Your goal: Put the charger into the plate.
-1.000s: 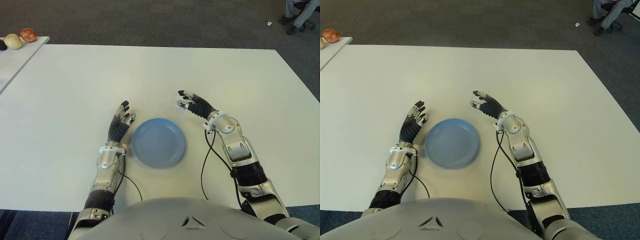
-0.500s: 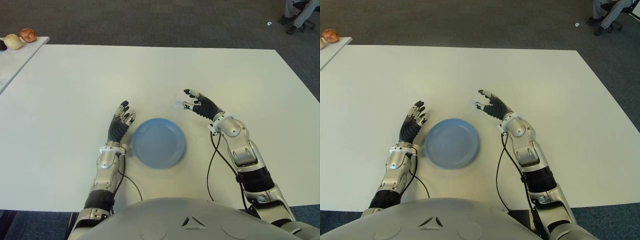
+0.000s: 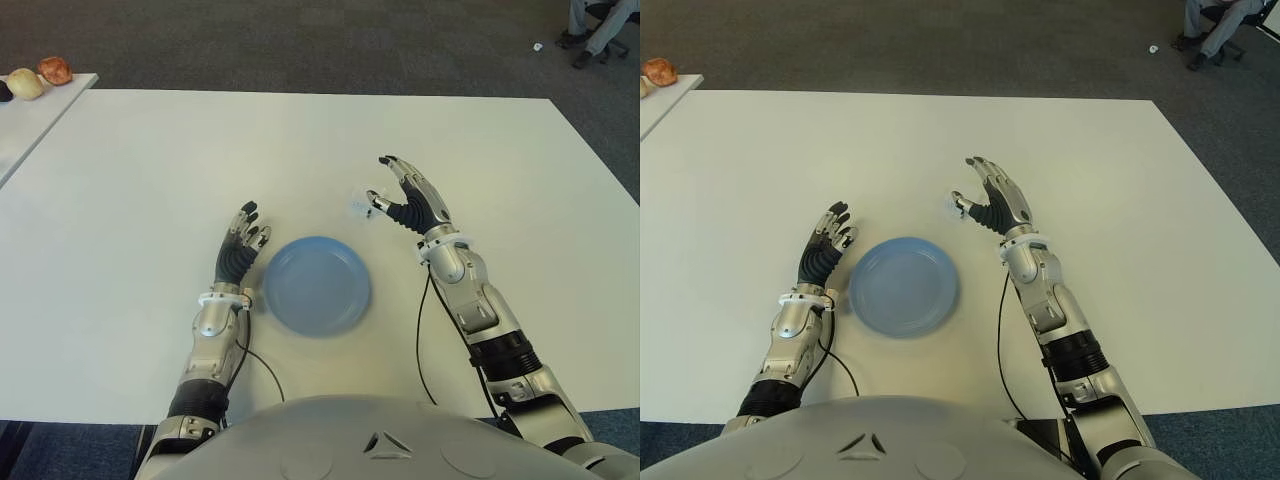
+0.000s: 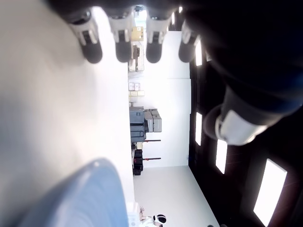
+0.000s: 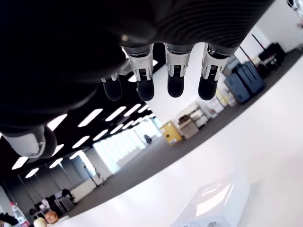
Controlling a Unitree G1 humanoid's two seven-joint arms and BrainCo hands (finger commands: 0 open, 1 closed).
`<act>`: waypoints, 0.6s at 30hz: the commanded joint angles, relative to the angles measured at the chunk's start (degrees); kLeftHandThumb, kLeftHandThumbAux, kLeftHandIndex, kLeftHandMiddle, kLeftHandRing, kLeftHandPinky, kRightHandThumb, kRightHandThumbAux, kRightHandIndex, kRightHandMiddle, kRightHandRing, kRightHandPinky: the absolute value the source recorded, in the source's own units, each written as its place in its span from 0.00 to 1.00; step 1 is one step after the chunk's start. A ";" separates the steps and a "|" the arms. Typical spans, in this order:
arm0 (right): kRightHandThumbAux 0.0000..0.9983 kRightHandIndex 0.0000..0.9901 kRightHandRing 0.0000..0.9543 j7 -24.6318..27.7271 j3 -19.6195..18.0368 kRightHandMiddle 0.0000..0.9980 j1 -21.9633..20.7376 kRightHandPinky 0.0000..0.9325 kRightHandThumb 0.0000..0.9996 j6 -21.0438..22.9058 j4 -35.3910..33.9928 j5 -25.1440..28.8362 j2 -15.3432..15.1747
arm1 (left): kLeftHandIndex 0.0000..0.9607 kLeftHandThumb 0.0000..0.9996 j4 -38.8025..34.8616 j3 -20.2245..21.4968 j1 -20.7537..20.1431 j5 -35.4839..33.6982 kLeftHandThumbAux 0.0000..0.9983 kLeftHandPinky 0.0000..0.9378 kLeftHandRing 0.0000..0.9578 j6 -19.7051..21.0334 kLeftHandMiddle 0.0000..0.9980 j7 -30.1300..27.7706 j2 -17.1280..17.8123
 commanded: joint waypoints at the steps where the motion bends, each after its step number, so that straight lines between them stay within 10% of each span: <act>1: 0.31 0.00 0.00 -1.63 0.90 0.00 -3.42 0.00 0.23 -2.52 4.48 -1.91 0.31 | 0.00 0.00 4.48 -0.16 2.84 0.03 0.57 0.02 0.00 3.91 0.01 -0.59 -0.13; 18: 0.15 0.00 0.00 -0.66 5.63 0.00 -15.09 0.00 0.31 -7.85 20.81 -6.19 -0.13 | 0.00 0.00 4.82 -0.33 2.62 0.33 0.57 0.01 0.00 3.94 0.01 -0.19 -0.49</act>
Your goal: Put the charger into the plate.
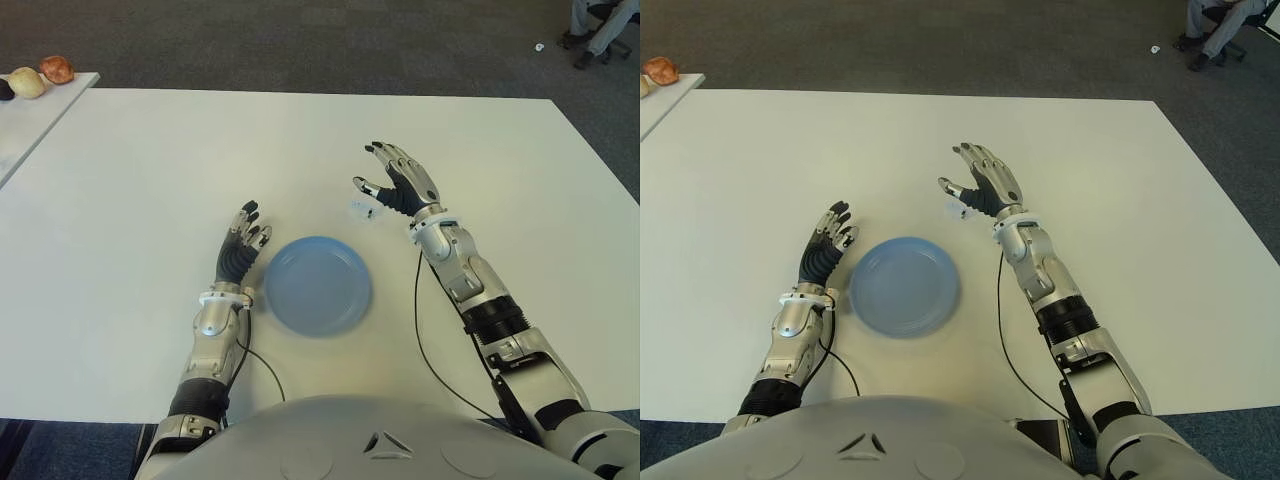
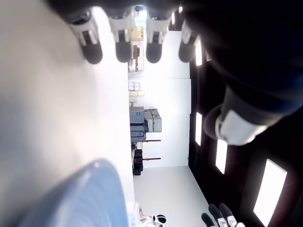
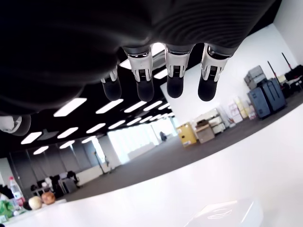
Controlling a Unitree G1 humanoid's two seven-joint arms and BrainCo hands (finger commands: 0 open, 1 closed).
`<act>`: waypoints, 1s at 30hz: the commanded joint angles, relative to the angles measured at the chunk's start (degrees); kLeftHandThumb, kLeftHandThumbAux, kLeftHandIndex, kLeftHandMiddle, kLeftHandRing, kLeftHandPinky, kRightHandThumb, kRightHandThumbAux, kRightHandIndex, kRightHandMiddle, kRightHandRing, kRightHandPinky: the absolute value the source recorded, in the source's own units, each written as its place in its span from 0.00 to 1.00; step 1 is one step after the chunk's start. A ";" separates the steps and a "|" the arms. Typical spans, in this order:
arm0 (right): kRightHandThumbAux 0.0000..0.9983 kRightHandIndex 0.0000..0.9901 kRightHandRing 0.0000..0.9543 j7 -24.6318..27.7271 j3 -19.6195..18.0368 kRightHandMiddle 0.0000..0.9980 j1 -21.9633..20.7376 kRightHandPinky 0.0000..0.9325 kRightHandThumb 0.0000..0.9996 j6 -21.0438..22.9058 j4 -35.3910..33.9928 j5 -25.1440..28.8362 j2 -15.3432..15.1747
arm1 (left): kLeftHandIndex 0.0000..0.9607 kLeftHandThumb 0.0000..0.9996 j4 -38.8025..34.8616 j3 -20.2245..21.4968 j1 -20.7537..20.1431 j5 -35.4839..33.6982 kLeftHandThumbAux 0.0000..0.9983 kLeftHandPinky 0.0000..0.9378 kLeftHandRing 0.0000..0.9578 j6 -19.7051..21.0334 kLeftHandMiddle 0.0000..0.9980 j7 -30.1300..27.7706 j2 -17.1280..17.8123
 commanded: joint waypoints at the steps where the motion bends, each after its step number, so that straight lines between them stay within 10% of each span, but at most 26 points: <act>1: 0.15 0.00 0.00 0.61 2.47 0.00 -3.81 0.00 0.31 -2.10 7.17 -1.18 0.73 | 0.00 0.00 4.63 -0.29 2.87 0.28 0.57 0.01 0.00 3.89 0.01 -0.22 -0.34; 30: 0.18 0.00 0.00 -4.10 10.25 0.00 -19.61 0.00 0.30 -18.12 44.02 -1.64 4.51 | 0.00 0.00 5.59 -0.25 2.91 -0.01 0.56 0.01 0.00 2.64 0.01 -0.34 -0.91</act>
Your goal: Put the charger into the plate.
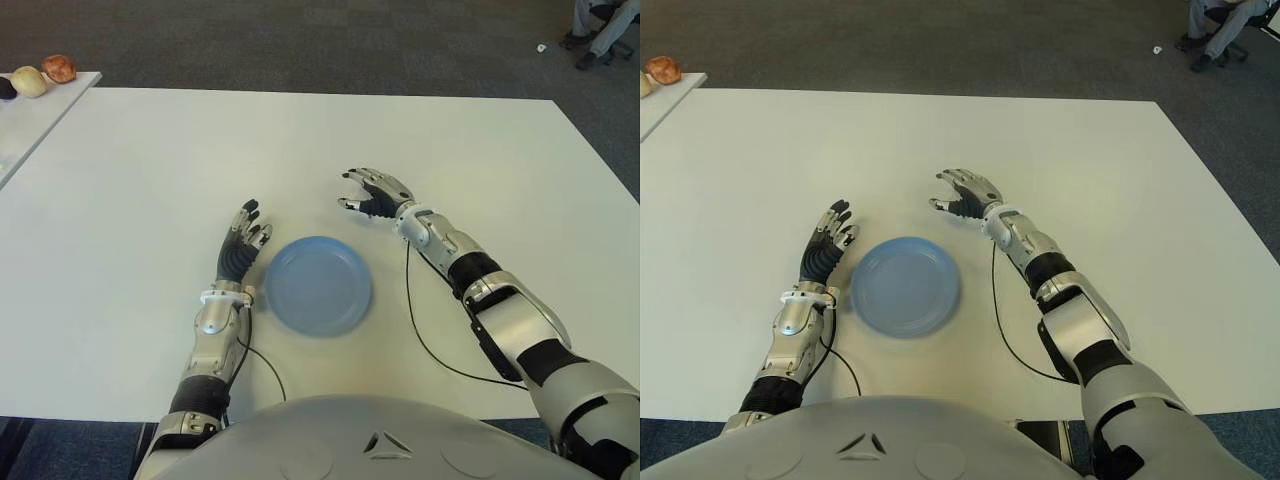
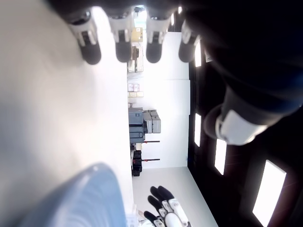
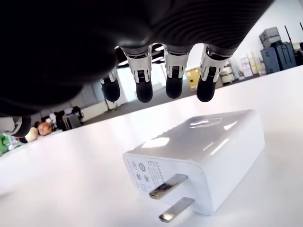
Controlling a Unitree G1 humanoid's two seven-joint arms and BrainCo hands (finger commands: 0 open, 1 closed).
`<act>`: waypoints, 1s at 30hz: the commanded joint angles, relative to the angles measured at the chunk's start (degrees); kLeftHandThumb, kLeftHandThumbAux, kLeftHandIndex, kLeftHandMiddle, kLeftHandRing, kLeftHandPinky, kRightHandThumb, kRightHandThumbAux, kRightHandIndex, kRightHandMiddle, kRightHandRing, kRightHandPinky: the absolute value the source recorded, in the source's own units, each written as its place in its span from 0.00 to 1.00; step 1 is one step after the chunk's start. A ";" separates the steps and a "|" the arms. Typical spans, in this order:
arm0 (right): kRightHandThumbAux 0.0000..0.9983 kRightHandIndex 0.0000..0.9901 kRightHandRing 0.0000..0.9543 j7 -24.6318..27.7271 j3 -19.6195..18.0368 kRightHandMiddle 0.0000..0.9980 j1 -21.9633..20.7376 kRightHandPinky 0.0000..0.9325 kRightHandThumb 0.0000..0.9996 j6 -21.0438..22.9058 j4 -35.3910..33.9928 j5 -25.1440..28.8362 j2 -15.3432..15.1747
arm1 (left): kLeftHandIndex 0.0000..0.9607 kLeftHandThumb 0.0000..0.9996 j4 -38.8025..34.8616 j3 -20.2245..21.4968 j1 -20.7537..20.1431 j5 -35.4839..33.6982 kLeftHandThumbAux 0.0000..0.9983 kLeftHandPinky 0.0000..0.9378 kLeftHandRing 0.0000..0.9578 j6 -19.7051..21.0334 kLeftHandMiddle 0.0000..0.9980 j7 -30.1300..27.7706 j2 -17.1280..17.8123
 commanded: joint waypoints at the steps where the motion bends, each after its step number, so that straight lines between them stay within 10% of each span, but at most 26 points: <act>1: 0.18 0.00 0.00 -0.70 1.14 0.00 -1.95 0.00 0.30 -1.67 3.57 -0.64 0.79 | 0.00 0.00 4.52 -0.28 3.74 0.00 0.56 0.01 0.00 3.18 0.01 -0.37 -0.62; 30: 0.23 0.00 0.00 -1.91 1.85 0.00 -3.38 0.00 0.27 -2.50 9.51 0.39 0.82 | 0.00 0.00 2.69 -0.36 4.94 -0.29 0.57 0.02 0.00 4.01 0.01 -0.77 -0.36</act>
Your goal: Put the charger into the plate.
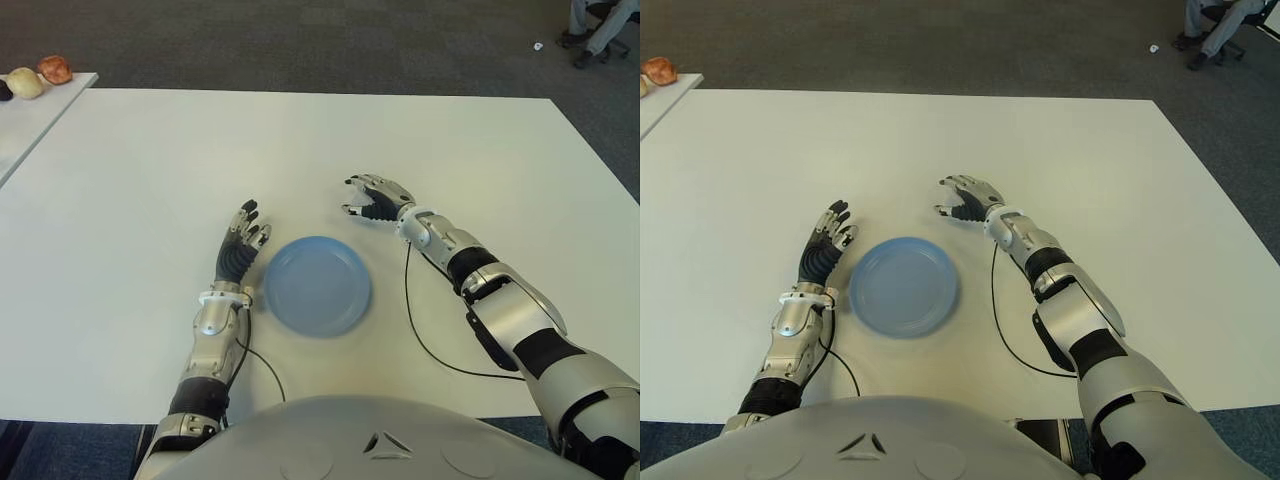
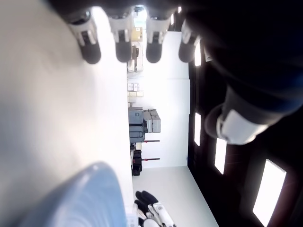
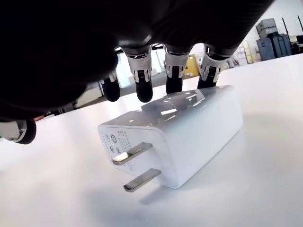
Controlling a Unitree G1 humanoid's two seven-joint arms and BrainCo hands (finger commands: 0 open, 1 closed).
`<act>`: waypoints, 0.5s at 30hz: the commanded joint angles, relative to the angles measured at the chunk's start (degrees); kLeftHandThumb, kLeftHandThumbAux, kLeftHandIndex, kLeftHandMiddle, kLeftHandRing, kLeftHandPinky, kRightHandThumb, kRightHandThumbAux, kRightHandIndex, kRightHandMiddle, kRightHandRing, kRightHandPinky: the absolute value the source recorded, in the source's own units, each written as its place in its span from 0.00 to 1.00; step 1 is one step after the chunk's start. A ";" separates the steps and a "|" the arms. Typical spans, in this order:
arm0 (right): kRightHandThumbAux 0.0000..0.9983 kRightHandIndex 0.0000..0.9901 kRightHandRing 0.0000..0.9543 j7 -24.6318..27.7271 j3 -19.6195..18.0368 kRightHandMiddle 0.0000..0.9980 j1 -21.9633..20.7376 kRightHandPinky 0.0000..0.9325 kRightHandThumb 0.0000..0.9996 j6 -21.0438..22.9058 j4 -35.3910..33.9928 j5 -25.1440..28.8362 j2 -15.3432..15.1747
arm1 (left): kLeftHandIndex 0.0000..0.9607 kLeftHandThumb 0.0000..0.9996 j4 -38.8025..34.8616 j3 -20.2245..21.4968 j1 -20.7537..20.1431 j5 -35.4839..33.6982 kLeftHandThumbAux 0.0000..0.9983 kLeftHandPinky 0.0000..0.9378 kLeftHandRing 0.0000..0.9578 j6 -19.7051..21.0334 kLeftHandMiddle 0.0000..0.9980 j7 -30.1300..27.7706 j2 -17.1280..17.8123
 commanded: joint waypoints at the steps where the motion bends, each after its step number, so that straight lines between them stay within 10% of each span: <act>1: 0.23 0.00 0.00 -0.32 -0.33 0.00 -0.27 0.00 0.27 0.03 0.45 0.38 -0.21 | 0.00 0.00 3.29 -0.40 4.40 -0.23 0.57 0.02 0.00 4.09 0.01 -0.77 -0.48; 15: 0.24 0.00 0.00 -2.02 -1.00 0.00 -0.23 0.00 0.24 1.93 0.19 0.21 -1.63 | 0.00 0.00 2.84 -0.32 4.49 -0.81 0.56 0.01 0.00 4.52 0.01 -1.67 -0.09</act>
